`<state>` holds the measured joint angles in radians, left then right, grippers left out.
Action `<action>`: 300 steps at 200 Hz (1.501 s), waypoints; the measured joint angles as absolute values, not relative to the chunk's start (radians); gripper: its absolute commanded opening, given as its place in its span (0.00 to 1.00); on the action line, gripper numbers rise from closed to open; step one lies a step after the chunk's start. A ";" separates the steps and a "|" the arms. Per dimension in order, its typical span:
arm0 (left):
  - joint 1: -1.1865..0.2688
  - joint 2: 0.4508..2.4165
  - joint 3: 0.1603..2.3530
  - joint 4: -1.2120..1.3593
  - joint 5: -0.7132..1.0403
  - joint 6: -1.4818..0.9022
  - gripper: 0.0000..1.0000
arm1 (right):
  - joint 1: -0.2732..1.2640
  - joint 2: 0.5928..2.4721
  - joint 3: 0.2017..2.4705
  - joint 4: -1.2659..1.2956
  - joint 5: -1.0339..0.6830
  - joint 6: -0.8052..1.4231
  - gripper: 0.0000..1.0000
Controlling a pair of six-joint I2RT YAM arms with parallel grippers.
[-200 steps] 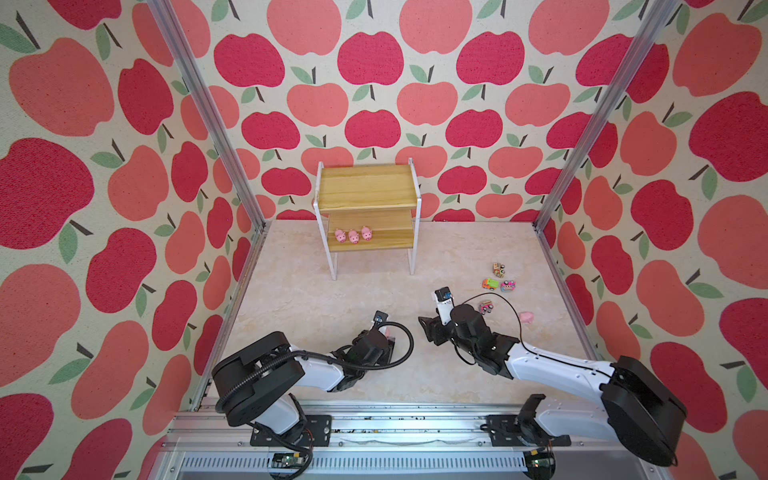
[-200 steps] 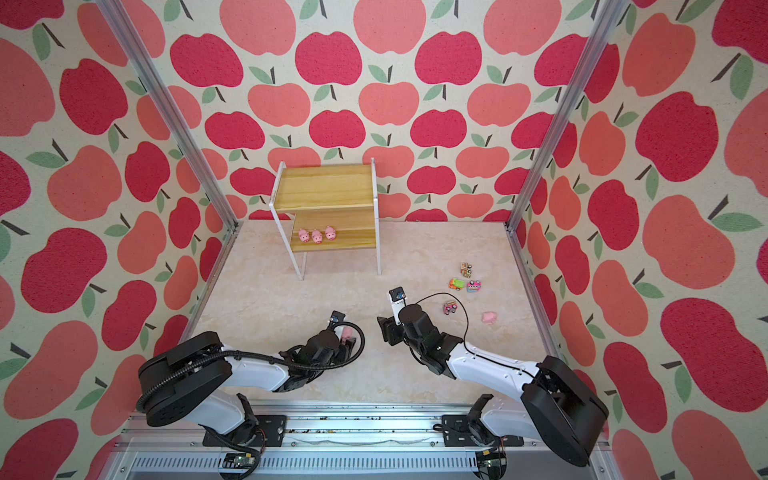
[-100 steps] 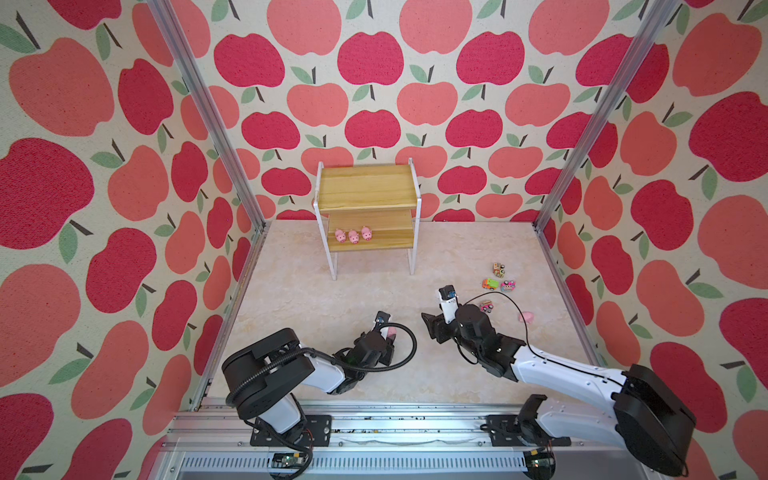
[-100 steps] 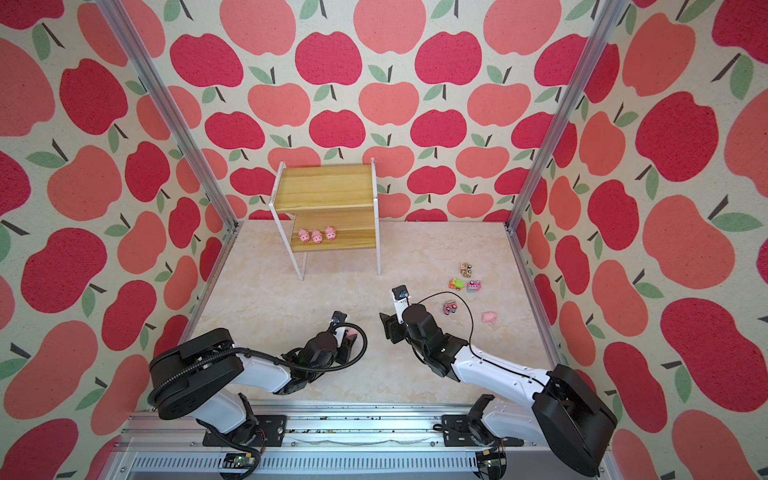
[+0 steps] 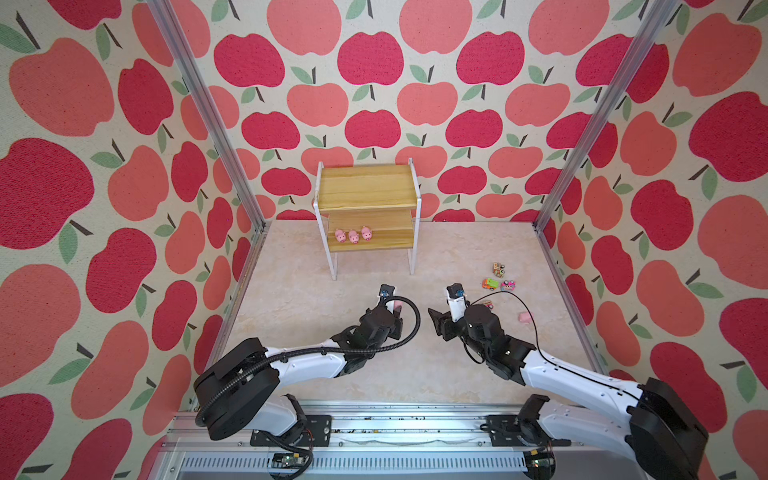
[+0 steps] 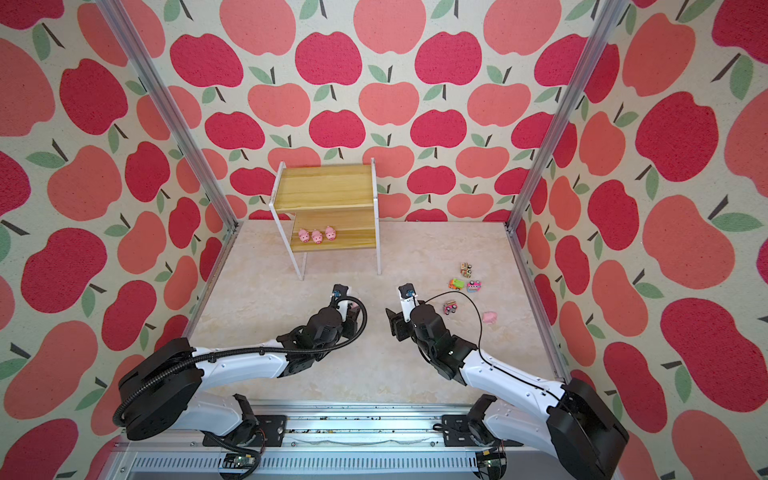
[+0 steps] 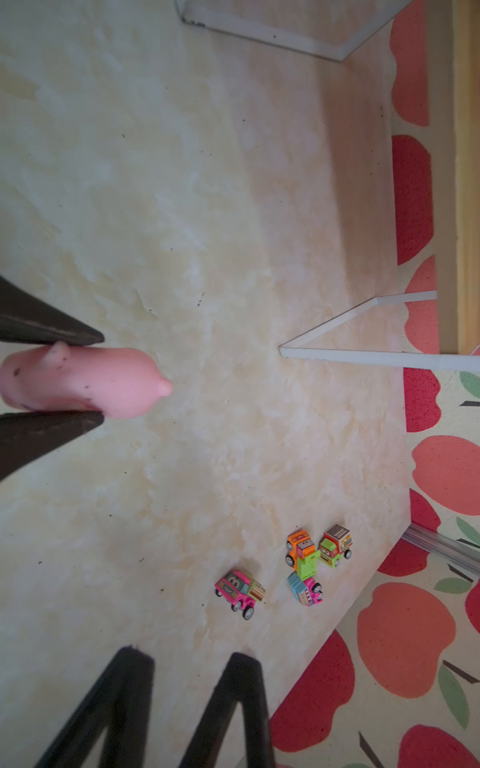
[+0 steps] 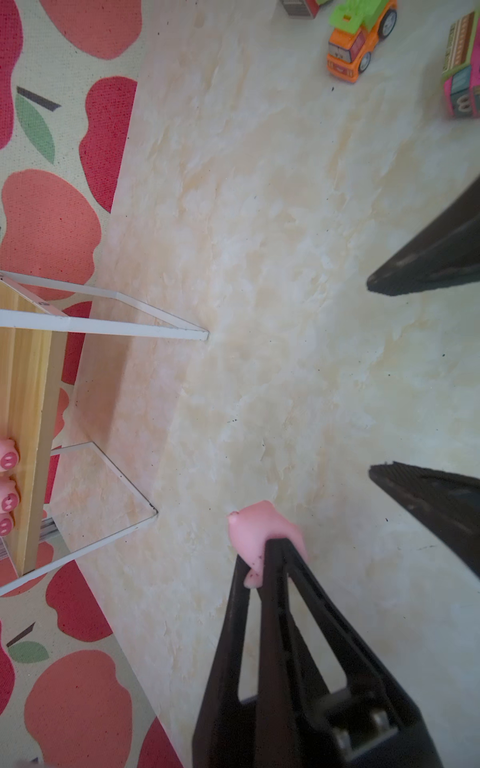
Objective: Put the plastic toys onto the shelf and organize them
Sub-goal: 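Lift the pig with the left gripper and carry it onto the lower shelf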
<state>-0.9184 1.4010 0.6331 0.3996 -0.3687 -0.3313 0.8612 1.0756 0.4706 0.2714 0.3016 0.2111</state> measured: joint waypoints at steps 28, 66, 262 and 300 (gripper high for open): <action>-0.865 1.399 0.759 0.265 -0.380 -0.340 0.29 | 0.856 1.057 0.471 0.270 0.302 0.191 0.67; -0.776 1.430 0.904 0.142 -0.378 -0.342 0.29 | 0.856 1.034 0.466 0.271 0.297 0.171 0.67; -0.604 1.806 1.369 0.032 -0.361 -0.241 0.29 | 0.856 0.920 0.393 0.288 0.210 0.118 0.67; -0.593 1.830 1.408 0.030 -0.359 -0.233 0.29 | 0.856 0.920 0.393 0.299 0.203 0.105 0.67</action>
<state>-0.5930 1.8301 1.4078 0.0296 -0.3588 -0.2329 0.8562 0.9199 0.3931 0.2985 0.2031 0.1047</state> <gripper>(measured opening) 0.297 0.671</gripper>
